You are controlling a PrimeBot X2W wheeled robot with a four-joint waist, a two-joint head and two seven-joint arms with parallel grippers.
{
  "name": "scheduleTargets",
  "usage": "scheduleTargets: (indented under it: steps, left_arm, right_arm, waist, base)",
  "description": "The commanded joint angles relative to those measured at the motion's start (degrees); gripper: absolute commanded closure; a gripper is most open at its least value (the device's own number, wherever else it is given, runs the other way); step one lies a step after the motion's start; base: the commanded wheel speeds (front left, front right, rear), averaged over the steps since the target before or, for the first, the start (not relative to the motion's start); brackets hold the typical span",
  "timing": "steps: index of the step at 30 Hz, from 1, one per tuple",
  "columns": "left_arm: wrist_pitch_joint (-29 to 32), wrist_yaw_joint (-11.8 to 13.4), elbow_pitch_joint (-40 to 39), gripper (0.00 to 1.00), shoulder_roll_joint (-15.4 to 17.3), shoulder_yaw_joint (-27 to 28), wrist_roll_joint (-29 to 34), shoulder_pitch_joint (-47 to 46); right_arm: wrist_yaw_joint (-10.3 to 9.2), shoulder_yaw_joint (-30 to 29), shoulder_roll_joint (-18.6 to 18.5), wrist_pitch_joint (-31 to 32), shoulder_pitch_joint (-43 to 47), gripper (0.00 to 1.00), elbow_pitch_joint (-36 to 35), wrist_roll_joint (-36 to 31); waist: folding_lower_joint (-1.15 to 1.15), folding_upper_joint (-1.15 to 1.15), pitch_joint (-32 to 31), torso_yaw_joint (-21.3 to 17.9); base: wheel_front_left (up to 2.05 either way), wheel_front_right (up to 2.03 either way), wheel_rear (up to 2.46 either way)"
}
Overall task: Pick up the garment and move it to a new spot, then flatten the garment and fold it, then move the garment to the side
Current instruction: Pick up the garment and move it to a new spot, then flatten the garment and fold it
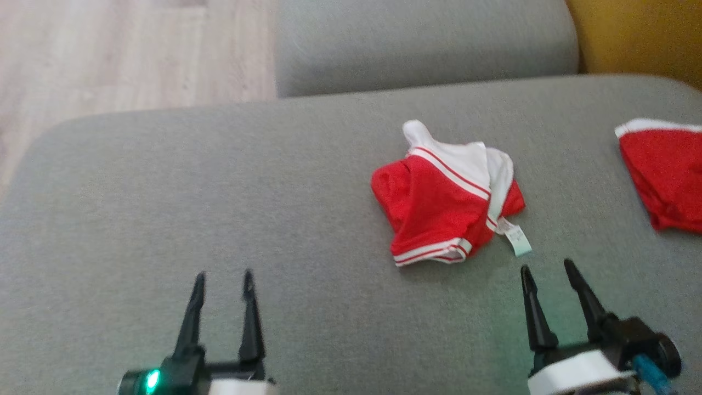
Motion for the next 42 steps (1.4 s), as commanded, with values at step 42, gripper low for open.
scheduleTargets:
  steps: [42]
  left_arm:
    - [-0.5,-1.9,-5.2,0.0,-0.9,4.3,3.4,7.8]
  right_arm:
    - [0.39,2.3,-0.1,-0.2,3.0,0.0,-1.6,0.1]
  waist:
    - [0.01,0.0,-5.8,2.8]
  base:
    - [0.0,0.0,0.0]
